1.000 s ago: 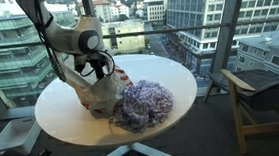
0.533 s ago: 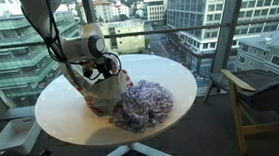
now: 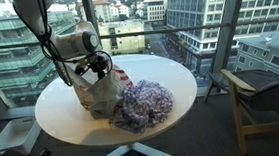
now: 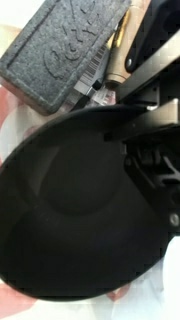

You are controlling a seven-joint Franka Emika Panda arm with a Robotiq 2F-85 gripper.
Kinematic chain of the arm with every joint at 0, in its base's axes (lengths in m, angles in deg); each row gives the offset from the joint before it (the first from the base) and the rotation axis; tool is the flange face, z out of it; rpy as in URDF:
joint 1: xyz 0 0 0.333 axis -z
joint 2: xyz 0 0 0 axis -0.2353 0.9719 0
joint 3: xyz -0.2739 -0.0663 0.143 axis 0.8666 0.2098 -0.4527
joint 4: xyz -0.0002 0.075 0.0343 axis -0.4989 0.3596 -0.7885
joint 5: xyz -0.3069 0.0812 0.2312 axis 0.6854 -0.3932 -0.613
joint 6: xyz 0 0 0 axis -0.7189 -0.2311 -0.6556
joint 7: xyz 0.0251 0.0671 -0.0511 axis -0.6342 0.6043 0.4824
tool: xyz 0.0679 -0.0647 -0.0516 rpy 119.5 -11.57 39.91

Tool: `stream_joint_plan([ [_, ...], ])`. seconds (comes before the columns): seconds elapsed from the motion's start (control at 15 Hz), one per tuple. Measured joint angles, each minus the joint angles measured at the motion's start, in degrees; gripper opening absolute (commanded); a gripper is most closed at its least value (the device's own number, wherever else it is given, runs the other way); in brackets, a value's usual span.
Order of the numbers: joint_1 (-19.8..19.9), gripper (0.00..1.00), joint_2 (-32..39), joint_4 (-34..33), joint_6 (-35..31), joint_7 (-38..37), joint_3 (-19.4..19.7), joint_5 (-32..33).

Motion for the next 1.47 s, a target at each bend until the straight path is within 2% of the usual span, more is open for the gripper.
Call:
stream_joint_plan([
  [0.2,-1.4,0.02,-1.2,-1.4,7.9,-5.5,-0.3,2.9],
  [0.4,-1.7,0.02,-3.2,-2.9,17.2,-9.9,-2.1,4.3],
  [0.6,-1.4,0.02,-5.2,-3.8,21.3,-11.1,-5.3,4.4],
  [0.73,-0.7,0.02,-6.5,-3.9,20.4,-10.9,-7.8,4.2],
  [0.87,0.8,0.02,-7.3,-3.5,15.8,-9.8,-10.2,2.7],
  [1.2,5.7,0.02,-7.6,-1.2,2.0,-1.7,-14.8,-6.9],
  [1.47,6.8,0.02,-10.8,0.3,3.5,3.6,-17.0,-11.1],
])
